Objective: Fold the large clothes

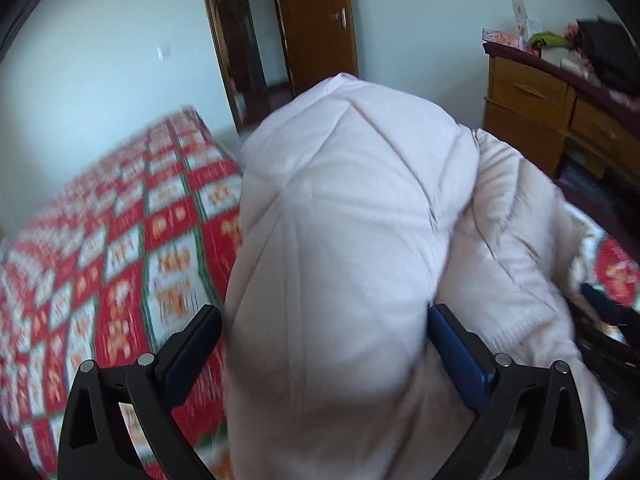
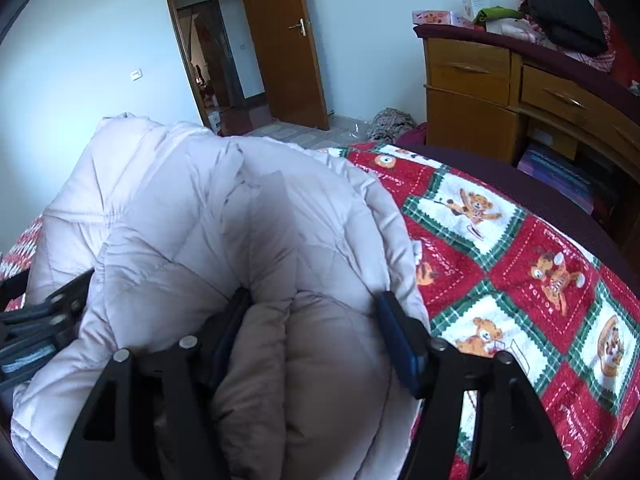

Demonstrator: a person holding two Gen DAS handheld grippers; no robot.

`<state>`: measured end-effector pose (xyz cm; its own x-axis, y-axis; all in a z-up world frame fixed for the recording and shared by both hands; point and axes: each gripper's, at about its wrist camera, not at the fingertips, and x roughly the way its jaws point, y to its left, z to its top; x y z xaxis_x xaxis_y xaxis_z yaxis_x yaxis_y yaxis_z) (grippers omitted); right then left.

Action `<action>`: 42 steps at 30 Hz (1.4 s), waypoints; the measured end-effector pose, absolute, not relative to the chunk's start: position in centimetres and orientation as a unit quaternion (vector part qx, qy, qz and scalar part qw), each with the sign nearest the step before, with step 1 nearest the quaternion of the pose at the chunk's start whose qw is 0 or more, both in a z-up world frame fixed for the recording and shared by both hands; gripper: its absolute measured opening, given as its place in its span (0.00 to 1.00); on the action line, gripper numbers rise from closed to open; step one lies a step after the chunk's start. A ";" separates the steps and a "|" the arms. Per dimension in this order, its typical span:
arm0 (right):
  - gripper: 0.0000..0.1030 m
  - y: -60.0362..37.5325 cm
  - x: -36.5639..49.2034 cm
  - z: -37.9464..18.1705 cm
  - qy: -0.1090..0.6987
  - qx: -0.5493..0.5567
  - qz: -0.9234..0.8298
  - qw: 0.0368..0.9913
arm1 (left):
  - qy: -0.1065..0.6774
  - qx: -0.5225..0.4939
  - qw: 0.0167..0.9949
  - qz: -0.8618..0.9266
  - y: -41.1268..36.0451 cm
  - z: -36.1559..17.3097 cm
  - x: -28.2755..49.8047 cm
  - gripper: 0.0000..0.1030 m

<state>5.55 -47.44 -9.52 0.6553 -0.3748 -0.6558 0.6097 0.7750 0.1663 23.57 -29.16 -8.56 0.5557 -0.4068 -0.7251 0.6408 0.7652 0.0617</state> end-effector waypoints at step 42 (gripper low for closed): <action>1.00 -31.1 -17.7 2.1 0.162 0.097 -0.286 0.939 | 0.241 0.126 0.923 -0.274 -11.0 -1.7 1.8 0.99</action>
<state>-17.67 -31.12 2.14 0.7839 -0.5061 -0.3598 0.5691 0.8173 0.0901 1.77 -11.01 -1.74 0.7337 -0.4444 -0.5140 0.5658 0.8185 0.0999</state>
